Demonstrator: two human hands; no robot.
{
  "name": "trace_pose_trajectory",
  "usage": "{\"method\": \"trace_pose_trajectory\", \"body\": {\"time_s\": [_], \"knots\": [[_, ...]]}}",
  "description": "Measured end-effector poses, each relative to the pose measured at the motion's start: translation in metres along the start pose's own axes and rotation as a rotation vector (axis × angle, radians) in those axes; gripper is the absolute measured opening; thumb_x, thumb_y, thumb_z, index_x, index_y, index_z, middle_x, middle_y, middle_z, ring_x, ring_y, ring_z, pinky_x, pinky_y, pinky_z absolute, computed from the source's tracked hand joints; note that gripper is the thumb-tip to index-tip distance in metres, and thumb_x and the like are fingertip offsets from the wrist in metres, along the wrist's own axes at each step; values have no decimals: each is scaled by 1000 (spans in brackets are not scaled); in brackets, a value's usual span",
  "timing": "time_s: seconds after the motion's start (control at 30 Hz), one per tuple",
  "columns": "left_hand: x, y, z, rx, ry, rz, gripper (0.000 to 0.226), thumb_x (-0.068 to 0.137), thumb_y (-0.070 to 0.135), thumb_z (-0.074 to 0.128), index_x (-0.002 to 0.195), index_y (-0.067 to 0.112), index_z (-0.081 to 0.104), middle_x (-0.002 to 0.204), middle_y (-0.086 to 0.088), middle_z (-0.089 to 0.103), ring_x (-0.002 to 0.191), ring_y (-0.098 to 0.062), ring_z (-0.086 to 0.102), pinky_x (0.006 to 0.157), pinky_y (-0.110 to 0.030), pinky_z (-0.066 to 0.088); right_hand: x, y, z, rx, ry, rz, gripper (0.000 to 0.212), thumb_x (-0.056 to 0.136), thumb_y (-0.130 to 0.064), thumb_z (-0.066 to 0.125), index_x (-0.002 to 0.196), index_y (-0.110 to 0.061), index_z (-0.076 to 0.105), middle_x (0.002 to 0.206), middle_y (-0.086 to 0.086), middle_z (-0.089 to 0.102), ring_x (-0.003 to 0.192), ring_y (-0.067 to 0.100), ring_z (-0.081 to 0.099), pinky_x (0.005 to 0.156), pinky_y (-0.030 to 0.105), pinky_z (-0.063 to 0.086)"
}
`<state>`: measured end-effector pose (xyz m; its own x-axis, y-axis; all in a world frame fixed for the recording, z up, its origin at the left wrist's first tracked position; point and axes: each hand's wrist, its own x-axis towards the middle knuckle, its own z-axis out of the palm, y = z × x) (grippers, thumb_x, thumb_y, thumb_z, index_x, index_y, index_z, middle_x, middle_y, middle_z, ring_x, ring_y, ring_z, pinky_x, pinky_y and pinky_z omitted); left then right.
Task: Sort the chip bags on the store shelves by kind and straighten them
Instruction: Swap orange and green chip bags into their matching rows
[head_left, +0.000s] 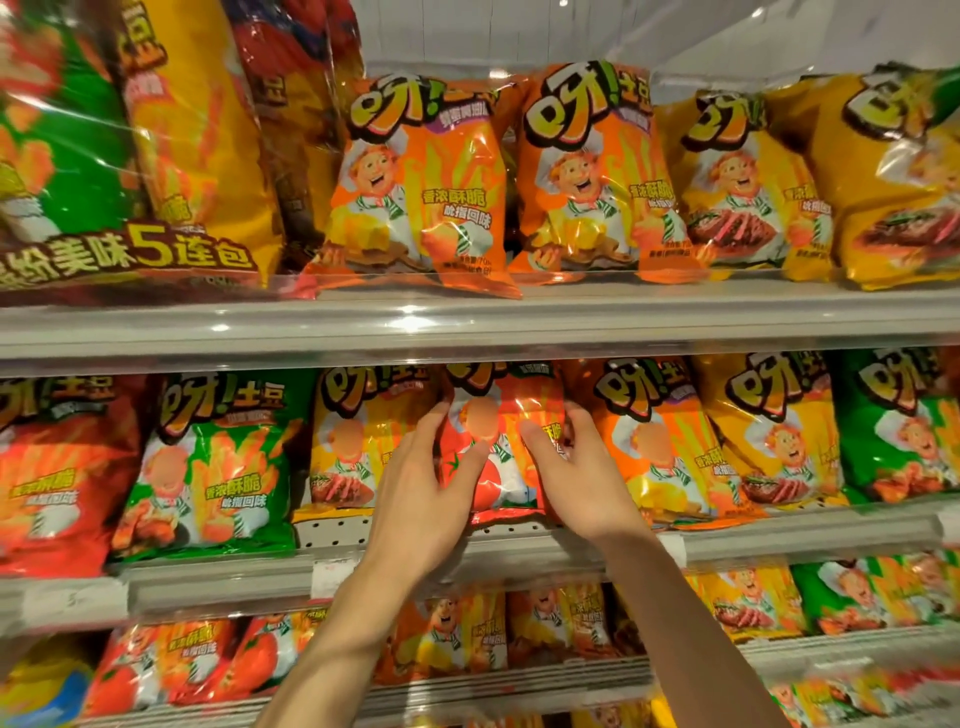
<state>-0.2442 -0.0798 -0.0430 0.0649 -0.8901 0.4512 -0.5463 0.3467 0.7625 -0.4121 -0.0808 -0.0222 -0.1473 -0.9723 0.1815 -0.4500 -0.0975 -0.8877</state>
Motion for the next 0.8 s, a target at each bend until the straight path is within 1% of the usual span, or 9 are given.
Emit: {"method": "trace_pose_trajectory", "body": {"time_s": [0.17,0.27,0.37,0.47,0.53,0.6,0.67,0.73,0.8], "knots": [[-5,3,-8,-59,14,-2,69,88,62,59,149,39,38,147,17,45,131,0,41,100,-22,32,-10,-5,-2,39,34,-15,72,96,-58,51,157,-29,24,154,-11,39,141,11,38,108,28,33],[-14,-2,-14,-104,-15,-33,76,83,71,60,150,44,35,151,20,40,132,3,38,105,-25,35,-27,-5,1,128,49,-19,48,97,-46,58,141,-36,41,112,-31,46,104,-19,48,86,5,33],[-26,-8,-24,-173,-40,-62,84,73,80,58,148,51,34,152,23,39,133,7,40,110,-29,38,-43,1,8,181,59,-44,28,97,-31,62,117,-41,45,102,-29,55,83,-32,50,68,-5,36],[-41,-9,-35,-300,-88,-128,79,69,82,59,142,63,34,150,31,40,132,11,40,110,-28,37,-59,-1,16,264,24,-21,22,97,-31,62,104,-49,51,89,-29,64,76,-30,53,62,-4,38],[-52,-11,-44,-414,-101,-174,80,63,86,63,136,67,39,146,34,43,132,11,42,110,-31,38,-71,-4,23,261,-15,-26,20,98,-33,60,109,-49,55,83,-33,69,75,-23,58,61,-2,40],[-63,-14,-55,-517,-82,-212,71,63,83,68,129,69,45,135,40,51,125,16,47,100,-22,44,-81,-4,33,252,-46,-69,24,99,-31,57,122,-39,57,82,-36,67,73,-14,62,62,2,42],[-73,-19,-69,-575,-48,-217,52,75,63,72,123,66,51,115,50,56,108,29,49,80,-5,45,-90,-11,47,243,-71,-96,24,100,-29,55,124,-34,57,82,-36,67,71,-13,63,63,3,43],[-82,-27,-86,-568,-10,-213,51,77,48,69,123,60,50,107,51,56,99,36,46,71,4,41,-94,-16,65,230,-100,-121,25,99,-30,55,124,-36,55,88,-39,67,79,-14,63,67,3,42],[-89,-38,-105,-555,41,-231,47,79,58,74,121,64,53,111,48,55,100,35,47,71,2,43,-97,-23,86,214,-133,-126,27,98,-37,56,125,-37,54,85,-41,64,75,-9,63,65,6,42]]}}
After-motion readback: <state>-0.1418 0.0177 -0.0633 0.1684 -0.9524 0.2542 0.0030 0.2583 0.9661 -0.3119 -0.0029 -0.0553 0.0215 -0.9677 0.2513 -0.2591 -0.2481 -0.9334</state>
